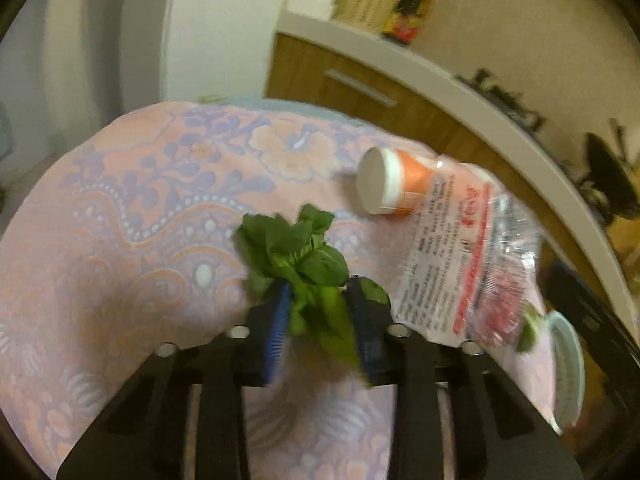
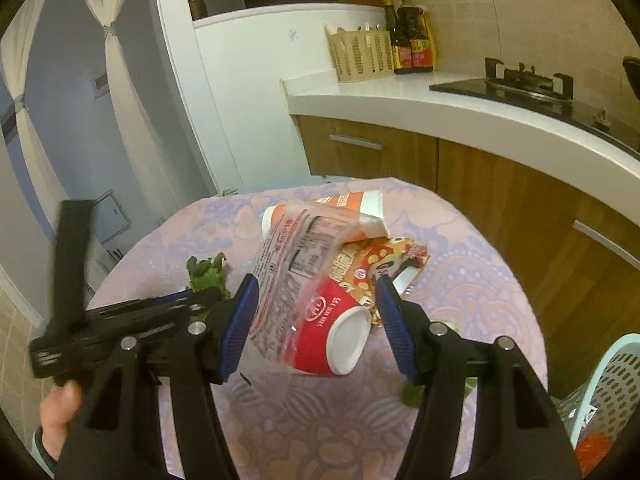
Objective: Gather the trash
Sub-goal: 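Grasp the bok choy stalk with the left tool while the right tool grasps the plastic bag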
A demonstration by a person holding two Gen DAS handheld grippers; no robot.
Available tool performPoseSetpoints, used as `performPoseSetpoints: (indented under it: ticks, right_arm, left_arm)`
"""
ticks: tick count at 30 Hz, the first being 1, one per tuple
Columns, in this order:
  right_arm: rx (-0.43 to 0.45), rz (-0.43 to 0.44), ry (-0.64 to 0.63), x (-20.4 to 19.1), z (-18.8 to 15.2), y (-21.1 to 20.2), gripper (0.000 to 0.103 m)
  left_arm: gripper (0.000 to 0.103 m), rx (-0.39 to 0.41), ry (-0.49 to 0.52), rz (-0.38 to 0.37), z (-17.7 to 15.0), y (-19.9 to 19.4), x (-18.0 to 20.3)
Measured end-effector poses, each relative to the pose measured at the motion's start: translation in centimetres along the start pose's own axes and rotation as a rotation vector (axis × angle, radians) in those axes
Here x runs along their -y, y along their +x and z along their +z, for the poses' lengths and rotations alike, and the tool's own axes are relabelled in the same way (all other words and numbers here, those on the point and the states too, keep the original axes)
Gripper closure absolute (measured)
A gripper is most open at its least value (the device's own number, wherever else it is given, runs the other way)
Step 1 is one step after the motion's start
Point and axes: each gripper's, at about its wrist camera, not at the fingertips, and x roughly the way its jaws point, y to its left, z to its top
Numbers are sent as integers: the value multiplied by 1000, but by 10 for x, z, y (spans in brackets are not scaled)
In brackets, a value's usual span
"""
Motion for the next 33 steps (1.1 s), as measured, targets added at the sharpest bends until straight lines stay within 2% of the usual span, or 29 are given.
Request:
performPoseSetpoints:
  ticks: [2, 5, 14, 15, 16, 17, 20, 22, 24, 25, 27, 29, 30, 33]
  right_arm:
    - [-21, 5, 13, 1, 1, 8, 46]
    - [-49, 8, 32, 1, 6, 19, 46]
    - [-84, 20, 8, -13, 10, 36, 46]
    - [-75, 17, 0, -15, 9, 33, 46]
    - [-67, 18, -5, -15, 8, 29, 46]
    - [-55, 20, -9, -16, 6, 23, 46]
    - [-30, 9, -16, -17, 0, 6, 46]
    - [-18, 5, -15, -18, -8, -5, 46]
    - [-22, 8, -8, -20, -14, -8, 46]
    - [-30, 14, -4, -22, -17, -8, 46]
    - [-49, 1, -1, -24, -21, -6, 46]
    - [-80, -43, 12, -26, -28, -4, 46]
    - [-88, -39, 25, -26, -32, -4, 46]
    - [-135, 27, 72, -22, -45, -1, 46]
  left_arm:
    - [89, 7, 19, -14, -3, -7, -6]
    - [92, 8, 16, -55, -6, -11, -17]
    - [92, 10, -36, -125, -10, -8, -39]
    - [90, 9, -46, -133, -10, -9, -41]
    - [80, 7, -50, -137, -10, -9, -43]
    - [66, 4, -53, -140, -10, -9, -45]
    - [43, 8, -85, -155, -10, -10, -52]
    - [36, 22, -92, -165, -8, -11, -53]
    - [36, -2, -77, -177, -8, -6, -48]
    - [37, -20, -56, -165, -8, -2, -44]
    - [47, -24, 19, -112, -9, 1, -28]
    - [73, -22, 57, -54, -11, 3, -21]
    - [78, -16, 67, -34, -13, 3, -19]
    - [82, 26, 23, -46, -13, -5, -27]
